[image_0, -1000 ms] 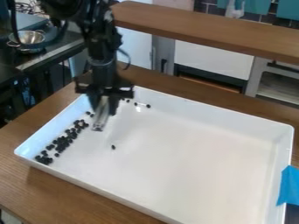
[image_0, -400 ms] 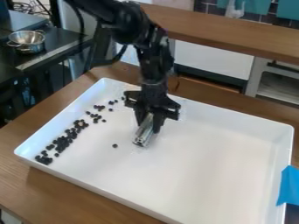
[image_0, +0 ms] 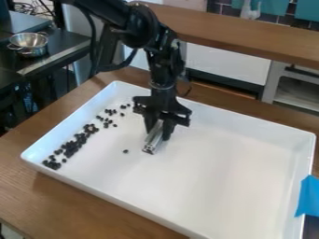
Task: Sweep into pile
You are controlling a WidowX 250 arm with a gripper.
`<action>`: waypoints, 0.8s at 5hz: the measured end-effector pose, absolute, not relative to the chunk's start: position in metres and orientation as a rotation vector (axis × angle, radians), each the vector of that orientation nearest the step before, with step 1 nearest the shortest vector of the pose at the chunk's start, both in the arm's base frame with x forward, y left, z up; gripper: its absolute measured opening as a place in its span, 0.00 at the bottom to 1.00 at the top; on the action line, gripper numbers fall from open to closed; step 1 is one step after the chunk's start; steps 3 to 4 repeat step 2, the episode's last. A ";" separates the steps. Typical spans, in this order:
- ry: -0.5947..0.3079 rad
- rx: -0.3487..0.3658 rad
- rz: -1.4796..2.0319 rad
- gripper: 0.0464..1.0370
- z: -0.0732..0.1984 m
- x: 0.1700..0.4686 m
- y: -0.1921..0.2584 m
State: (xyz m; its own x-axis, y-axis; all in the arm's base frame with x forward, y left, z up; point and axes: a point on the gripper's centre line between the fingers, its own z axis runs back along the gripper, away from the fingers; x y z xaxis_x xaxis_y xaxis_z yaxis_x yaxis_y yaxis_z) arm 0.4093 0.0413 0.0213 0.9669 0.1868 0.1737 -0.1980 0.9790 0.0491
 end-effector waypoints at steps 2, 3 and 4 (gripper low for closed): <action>-0.146 0.070 0.259 0.34 0.022 0.400 0.088; -0.146 0.070 0.259 0.34 0.022 0.400 0.088; -0.146 0.070 0.259 0.34 0.022 0.400 0.088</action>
